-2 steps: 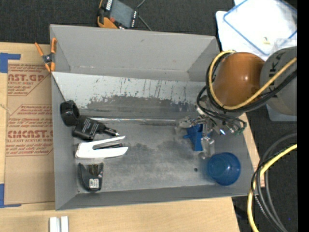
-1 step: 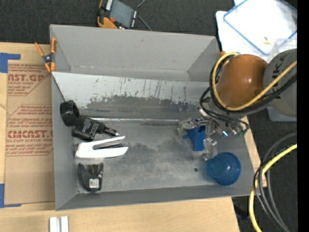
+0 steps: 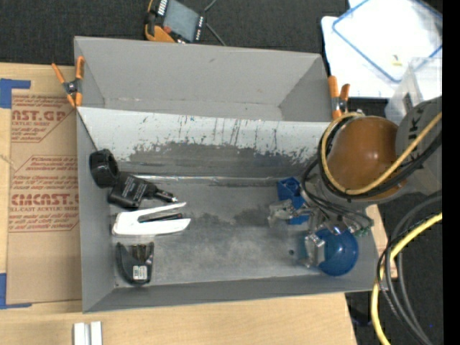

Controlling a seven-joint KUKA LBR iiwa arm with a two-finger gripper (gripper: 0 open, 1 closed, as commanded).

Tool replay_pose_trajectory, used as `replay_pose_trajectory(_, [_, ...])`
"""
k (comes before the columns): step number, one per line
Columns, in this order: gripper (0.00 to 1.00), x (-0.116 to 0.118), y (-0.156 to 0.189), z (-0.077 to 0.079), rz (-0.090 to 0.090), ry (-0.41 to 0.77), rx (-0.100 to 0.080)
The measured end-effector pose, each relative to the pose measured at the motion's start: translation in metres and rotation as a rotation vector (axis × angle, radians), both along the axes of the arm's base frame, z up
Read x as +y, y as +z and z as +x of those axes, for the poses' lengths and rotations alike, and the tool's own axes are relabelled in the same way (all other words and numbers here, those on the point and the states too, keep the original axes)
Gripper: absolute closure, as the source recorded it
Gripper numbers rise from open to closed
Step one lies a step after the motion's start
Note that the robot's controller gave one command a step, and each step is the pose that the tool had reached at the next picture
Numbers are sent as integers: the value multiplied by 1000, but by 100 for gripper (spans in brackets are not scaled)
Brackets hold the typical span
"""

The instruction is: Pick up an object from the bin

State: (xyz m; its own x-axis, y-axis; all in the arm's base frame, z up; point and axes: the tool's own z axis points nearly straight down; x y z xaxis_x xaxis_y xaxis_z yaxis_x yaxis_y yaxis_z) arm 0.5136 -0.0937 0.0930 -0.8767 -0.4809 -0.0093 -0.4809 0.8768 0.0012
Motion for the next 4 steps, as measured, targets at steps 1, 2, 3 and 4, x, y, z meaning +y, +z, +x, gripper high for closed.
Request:
replay_pose_trajectory(1, [0, -5, 9, 13, -1, 5, -1])
replay_pose_trajectory(2, [0, 36, -24, 58, 2, 159, -2])
replay_pose_trajectory(3, [0, -40, 5, 78, -7, 334, -12])
replay_pose_trajectory(4, [0, -26, -11, 64, -2, 338, -26])
